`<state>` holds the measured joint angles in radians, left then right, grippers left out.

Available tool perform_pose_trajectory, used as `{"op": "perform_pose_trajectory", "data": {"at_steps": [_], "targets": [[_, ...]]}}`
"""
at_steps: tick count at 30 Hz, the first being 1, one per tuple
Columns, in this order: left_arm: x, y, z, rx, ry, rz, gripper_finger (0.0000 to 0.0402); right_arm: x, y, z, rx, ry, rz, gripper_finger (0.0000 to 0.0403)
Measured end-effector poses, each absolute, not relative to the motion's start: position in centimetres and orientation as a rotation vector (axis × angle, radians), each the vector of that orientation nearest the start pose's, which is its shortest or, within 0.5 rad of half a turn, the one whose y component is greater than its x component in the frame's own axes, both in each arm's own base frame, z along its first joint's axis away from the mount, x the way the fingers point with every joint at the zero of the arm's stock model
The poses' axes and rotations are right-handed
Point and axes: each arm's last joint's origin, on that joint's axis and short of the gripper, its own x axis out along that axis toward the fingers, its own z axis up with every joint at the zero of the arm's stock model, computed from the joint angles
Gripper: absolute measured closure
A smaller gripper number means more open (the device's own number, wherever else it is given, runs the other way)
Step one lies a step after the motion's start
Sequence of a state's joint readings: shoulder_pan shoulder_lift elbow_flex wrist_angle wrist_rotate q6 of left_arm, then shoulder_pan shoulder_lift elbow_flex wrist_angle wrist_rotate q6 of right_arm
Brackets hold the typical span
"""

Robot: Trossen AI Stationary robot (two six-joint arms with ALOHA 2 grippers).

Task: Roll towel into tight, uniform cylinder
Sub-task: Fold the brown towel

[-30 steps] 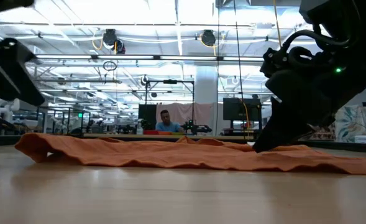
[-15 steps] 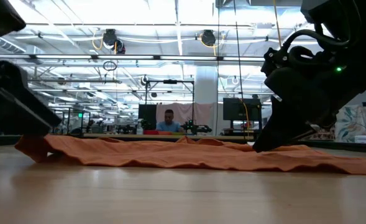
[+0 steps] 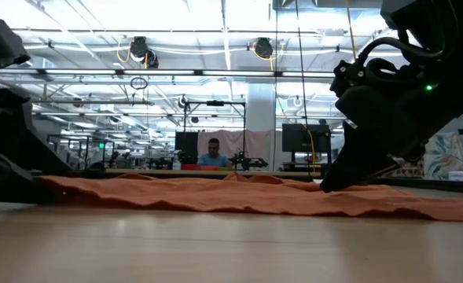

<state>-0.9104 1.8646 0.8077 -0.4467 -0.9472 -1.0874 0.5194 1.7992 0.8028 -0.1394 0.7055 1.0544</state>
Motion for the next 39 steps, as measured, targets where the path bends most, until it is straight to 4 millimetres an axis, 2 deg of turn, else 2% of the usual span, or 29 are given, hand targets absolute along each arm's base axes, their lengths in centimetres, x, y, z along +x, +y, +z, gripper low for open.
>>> {"op": "perform_pose_trajectory", "data": {"at_steps": [7, 14, 18, 23, 27, 31, 35, 39], "targets": [[18.1, -19.9, 12.1, 0.304, 0.921, 0.594, 0.0107, 27.0, 13.4, 10.6, 0.319, 0.712, -0.599, 0.0268], [18.0, -21.2, 15.9, 0.367, 1.138, 0.614, 0.0107, 26.8, 13.7, 10.6, 0.314, 0.715, -0.591, 0.0268], [17.6, -22.3, 16.7, 0.351, 1.233, 0.556, 0.0107, 26.6, 14.1, 10.6, 0.311, 0.717, -0.576, 0.0268], [17.8, -22.9, 16.8, 0.340, 1.158, 0.520, 0.0107, 26.2, 15.0, 10.6, 0.309, 0.711, -0.541, 0.0268], [19.7, -23.2, 16.5, 0.350, 1.058, 0.433, 0.0107, 25.9, 15.8, 10.7, 0.284, 0.699, -0.506, 0.0268], [22.5, -22.4, 16.5, 0.409, 1.011, 0.370, 0.0107, 25.7, 16.5, 11.0, 0.198, 0.639, -0.493, 0.0268], [25.4, -20.3, 16.5, 0.506, 1.035, 0.325, 0.0113, 25.3, 16.7, 11.0, 0.130, 0.614, -0.516, 0.0268], [28.3, -17.4, 16.5, 0.608, 1.073, 0.300, 0.0126, 25.3, 16.7, 11.0, 0.114, 0.614, -0.509, 0.0268]]}}
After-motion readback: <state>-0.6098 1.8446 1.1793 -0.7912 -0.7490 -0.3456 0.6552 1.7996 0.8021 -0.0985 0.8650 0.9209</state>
